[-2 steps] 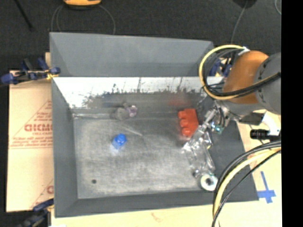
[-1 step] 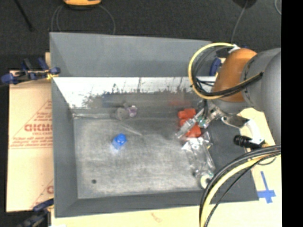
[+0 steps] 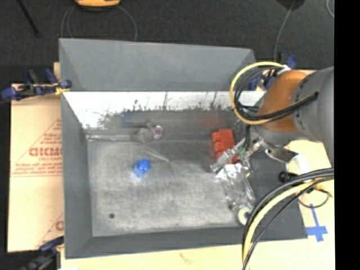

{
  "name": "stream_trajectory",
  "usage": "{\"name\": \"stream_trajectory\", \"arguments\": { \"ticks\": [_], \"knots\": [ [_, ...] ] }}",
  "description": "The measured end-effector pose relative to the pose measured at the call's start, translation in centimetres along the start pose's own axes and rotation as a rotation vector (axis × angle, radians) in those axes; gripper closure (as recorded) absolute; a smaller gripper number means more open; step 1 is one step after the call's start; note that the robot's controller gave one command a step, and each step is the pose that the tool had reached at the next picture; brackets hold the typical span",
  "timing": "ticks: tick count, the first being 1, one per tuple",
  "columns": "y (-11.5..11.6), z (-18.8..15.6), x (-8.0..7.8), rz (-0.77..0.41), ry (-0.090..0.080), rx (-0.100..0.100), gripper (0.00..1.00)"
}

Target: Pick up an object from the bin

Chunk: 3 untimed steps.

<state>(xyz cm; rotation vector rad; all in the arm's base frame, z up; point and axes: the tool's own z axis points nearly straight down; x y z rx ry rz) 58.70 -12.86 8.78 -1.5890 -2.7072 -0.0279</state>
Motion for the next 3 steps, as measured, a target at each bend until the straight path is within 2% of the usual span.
{"name": "stream_trajectory", "arguments": {
  "ticks": [1, 2, 3],
  "knots": [
    [-1.3, 1.3, 4.4, 0.503, -0.022, -0.007, 0.00],
    [-1.5, 1.1, 4.0, 0.503, -0.027, -0.007, 1.00],
    [-1.2, -8.3, 3.9, 0.498, -0.018, 0.003, 1.00]
  ]
}}
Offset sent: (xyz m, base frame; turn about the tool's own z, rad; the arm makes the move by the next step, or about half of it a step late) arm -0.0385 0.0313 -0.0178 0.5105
